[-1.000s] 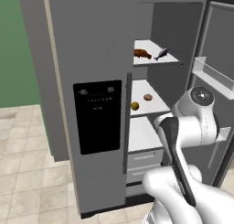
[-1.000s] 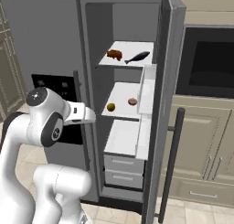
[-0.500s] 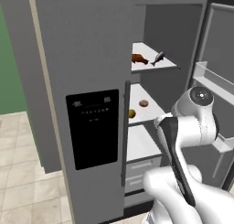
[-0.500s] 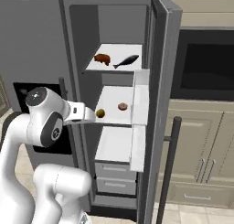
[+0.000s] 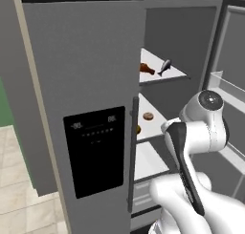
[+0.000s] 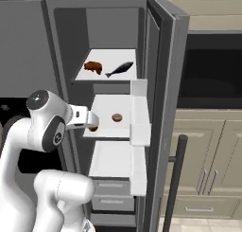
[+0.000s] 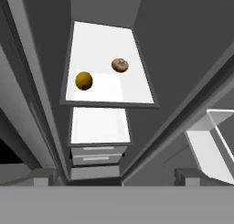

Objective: Gather the mushroom and lemon from the fridge and place them on a tray on the dining counter. Then gather the chicken drumstick and fish from the fridge and place them on the other tray.

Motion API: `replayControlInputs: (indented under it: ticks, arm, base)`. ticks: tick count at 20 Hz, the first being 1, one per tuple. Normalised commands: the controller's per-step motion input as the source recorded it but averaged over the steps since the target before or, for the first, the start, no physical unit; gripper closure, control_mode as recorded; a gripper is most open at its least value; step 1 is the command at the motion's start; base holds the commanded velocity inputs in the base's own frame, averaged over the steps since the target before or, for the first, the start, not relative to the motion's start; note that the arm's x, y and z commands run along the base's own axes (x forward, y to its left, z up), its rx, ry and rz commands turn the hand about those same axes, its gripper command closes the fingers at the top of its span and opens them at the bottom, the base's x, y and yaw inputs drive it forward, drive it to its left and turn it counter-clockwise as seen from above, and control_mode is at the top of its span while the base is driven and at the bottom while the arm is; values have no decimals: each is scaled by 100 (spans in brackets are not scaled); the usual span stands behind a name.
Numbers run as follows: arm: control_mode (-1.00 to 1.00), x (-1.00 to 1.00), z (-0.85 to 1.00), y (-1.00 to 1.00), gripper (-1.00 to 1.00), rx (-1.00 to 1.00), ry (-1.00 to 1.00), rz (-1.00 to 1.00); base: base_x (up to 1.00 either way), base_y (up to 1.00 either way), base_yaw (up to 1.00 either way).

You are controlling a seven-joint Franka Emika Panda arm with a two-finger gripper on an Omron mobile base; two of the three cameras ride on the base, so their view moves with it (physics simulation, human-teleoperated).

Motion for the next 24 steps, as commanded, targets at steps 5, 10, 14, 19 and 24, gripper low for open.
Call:
replayControlInputs:
  ticks: [5,10,14,19,24]
  arm:
    - [100,0,0,0,-100,0,0,0]
    - [100,0,0,0,-100,0,0,0]
    - [100,0,0,0,-100,0,0,0]
    - [100,0,0,0,-100,0,0,0]
    - [100,0,0,0,-100,0,0,0]
  base:
    - [34,0,-15]
    - [32,0,-12]
    - [33,0,-11]
    - [32,0,-10]
    - [29,0,-11]
